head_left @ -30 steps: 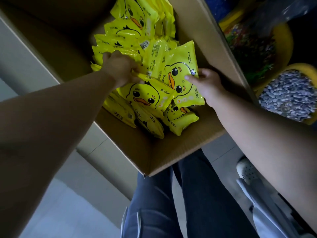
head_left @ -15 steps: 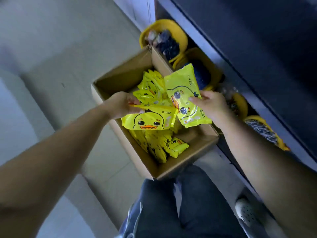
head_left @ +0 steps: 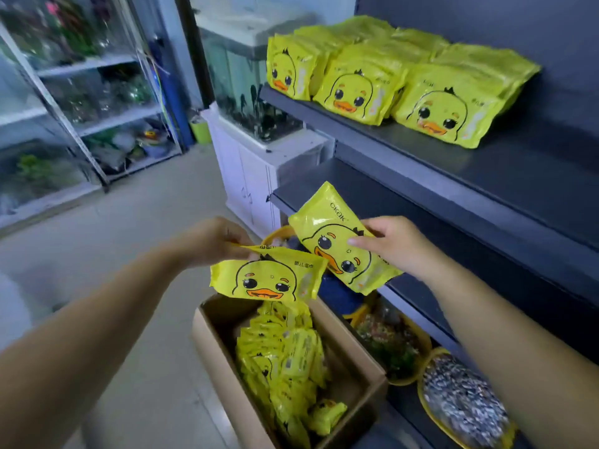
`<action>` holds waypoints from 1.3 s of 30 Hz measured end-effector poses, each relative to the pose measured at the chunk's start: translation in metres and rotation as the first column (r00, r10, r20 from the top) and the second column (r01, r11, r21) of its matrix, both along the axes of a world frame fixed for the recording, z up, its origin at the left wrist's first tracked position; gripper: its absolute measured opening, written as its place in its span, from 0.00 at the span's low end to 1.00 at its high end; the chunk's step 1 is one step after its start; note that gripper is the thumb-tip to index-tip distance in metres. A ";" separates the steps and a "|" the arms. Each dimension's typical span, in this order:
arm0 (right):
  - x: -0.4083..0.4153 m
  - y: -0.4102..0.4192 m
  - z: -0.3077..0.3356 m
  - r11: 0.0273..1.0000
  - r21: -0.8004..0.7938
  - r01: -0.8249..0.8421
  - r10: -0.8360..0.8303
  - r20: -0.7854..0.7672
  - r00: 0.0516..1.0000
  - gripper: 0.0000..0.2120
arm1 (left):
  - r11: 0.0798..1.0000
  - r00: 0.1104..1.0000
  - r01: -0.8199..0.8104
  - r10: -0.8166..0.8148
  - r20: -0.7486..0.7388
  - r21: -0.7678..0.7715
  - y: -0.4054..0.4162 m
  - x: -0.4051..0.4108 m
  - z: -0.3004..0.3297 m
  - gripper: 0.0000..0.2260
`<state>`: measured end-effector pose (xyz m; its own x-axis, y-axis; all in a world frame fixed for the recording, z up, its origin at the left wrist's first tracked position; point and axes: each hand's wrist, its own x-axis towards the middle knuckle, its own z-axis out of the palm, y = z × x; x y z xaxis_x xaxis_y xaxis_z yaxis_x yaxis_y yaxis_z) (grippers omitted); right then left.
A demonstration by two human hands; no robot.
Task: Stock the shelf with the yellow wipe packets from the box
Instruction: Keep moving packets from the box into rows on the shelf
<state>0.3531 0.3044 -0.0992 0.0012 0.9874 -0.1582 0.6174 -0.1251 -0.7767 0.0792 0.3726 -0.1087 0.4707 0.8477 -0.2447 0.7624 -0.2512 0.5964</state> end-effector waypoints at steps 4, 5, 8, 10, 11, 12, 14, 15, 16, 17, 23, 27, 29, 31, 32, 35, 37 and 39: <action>0.021 -0.002 0.069 0.994 0.112 -0.017 0.004 0.114 0.993 0.08 | 0.985 0.998 0.039 -0.045 0.035 0.168 0.009 0.013 0.054 0.10; 0.026 -0.002 0.082 0.992 0.127 -0.011 -0.007 0.140 0.990 0.10 | 0.978 0.997 0.042 -0.054 0.058 0.203 0.012 0.016 0.063 0.13; 0.052 0.001 0.118 0.987 0.161 0.013 -0.050 0.226 0.973 0.09 | 0.952 0.992 0.064 -0.092 0.082 0.298 0.021 0.030 0.089 0.16; 0.070 0.010 0.134 0.987 0.154 0.034 -0.081 0.308 0.948 0.10 | 0.937 0.990 0.080 -0.113 0.081 0.339 0.027 0.040 0.100 0.15; 0.080 0.018 0.141 0.987 0.154 0.047 -0.099 0.349 0.932 0.12 | 0.928 0.989 0.090 -0.127 0.078 0.362 0.032 0.047 0.106 0.16; 0.089 0.026 0.146 0.986 0.157 0.054 -0.112 0.384 0.916 0.15 | 0.921 0.987 0.096 -0.137 0.085 0.377 0.036 0.053 0.108 0.16; 0.107 0.048 0.152 0.985 0.160 0.057 -0.124 0.451 0.884 0.20 | 0.916 0.982 0.101 -0.154 0.106 0.388 0.044 0.068 0.115 0.17; 0.113 0.059 0.154 0.987 0.153 0.056 -0.126 0.495 0.860 0.20 | 0.912 0.980 0.112 -0.166 0.107 0.394 0.048 0.075 0.117 0.18; 0.118 0.072 0.155 0.988 0.142 0.058 -0.126 0.534 0.836 0.20 | 0.909 0.979 0.124 -0.178 0.101 0.397 0.053 0.084 0.119 0.19; 0.124 0.083 0.156 0.991 0.122 0.052 -0.113 0.571 0.813 0.21 | 0.908 0.979 0.132 -0.182 0.092 0.397 0.057 0.092 0.121 0.19; 0.150 0.151 0.139 0.999 0.042 0.027 -0.048 0.654 0.755 0.06 | 0.913 0.980 0.150 -0.189 0.068 0.378 0.093 0.137 0.126 0.15; 0.157 0.173 0.126 0.997 0.069 0.028 -0.068 0.692 0.718 0.23 | 0.921 0.982 0.157 -0.185 0.045 0.357 0.115 0.161 0.124 0.11; 0.163 0.177 0.118 0.995 0.096 0.016 -0.078 0.691 0.719 0.25 | 0.924 0.978 0.178 -0.205 0.048 0.338 0.124 0.173 0.121 0.13; 0.168 0.174 0.112 0.994 0.113 0.006 -0.083 0.689 0.720 0.24 | 0.933 0.973 0.186 -0.219 0.076 0.309 0.130 0.185 0.117 0.14; 0.170 0.172 0.110 0.992 0.124 0.015 -0.095 0.675 0.731 0.23 | 0.938 0.971 0.186 -0.220 0.088 0.293 0.133 0.190 0.115 0.12; 0.178 0.161 0.112 0.975 0.216 0.055 -0.168 0.553 0.816 0.16 | 0.950 0.973 0.187 -0.214 0.086 0.250 0.140 0.207 0.114 0.04; 0.182 0.148 0.115 0.948 0.304 0.098 -0.235 0.456 0.858 0.21 | 0.952 0.968 0.191 -0.223 0.115 0.239 0.143 0.218 0.118 0.05; 0.184 0.130 0.116 0.893 0.431 0.130 -0.291 0.333 0.897 0.24 | 0.949 0.962 0.186 -0.228 0.148 0.253 0.145 0.231 0.126 0.07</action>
